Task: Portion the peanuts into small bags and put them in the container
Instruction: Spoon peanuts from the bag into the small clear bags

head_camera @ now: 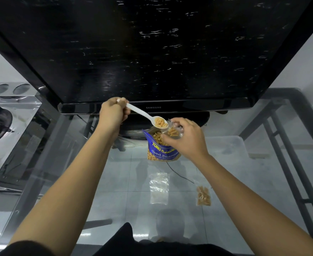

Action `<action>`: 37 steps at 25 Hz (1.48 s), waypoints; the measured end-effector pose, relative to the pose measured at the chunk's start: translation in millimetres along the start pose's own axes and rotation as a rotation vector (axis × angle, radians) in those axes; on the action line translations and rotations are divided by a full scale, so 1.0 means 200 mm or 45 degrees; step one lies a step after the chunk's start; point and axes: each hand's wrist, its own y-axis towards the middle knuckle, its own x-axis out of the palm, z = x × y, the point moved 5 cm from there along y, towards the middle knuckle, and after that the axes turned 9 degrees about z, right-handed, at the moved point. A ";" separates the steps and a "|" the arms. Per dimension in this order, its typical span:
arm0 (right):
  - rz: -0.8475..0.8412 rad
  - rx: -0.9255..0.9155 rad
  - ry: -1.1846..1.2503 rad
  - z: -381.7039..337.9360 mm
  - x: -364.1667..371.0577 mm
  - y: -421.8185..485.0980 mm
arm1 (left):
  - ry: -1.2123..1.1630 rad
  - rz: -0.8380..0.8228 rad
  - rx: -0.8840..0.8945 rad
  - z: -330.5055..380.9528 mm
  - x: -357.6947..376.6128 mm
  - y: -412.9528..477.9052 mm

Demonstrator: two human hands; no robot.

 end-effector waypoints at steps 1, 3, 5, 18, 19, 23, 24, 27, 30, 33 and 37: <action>0.025 0.000 0.034 -0.02 0.01 0.00 | 0.096 -0.007 0.099 0.05 0.01 -0.02; 0.093 -0.004 0.109 -0.05 0.01 -0.01 | 0.262 -0.018 0.317 0.17 0.04 -0.07; 0.164 0.004 0.194 -0.08 0.02 -0.01 | 0.355 -0.087 0.478 0.26 0.09 -0.13; 0.186 0.254 0.532 -0.03 -0.03 -0.05 | 0.280 -0.119 0.848 0.51 0.01 -0.20; 0.188 0.274 0.528 -0.01 -0.04 -0.05 | 0.127 -0.028 0.678 0.43 -0.02 -0.12; 0.212 0.312 0.477 0.07 -0.11 -0.07 | 0.259 -0.084 0.250 -0.09 0.06 -0.04; 0.217 0.315 0.473 0.08 -0.13 -0.07 | 0.348 -0.118 0.210 -0.18 0.10 -0.06; 0.230 0.332 0.488 0.11 -0.18 -0.11 | 0.539 -0.004 0.230 -0.29 0.11 -0.13; 0.208 0.370 0.470 0.18 -0.22 -0.17 | 0.392 0.333 0.458 -0.25 0.06 -0.30; 0.166 0.453 0.458 0.27 -0.20 -0.27 | 0.279 -0.020 0.555 -0.41 0.19 -0.58; 0.079 0.585 0.430 0.38 -0.13 -0.43 | 0.150 -0.714 -0.229 -0.80 0.40 -0.80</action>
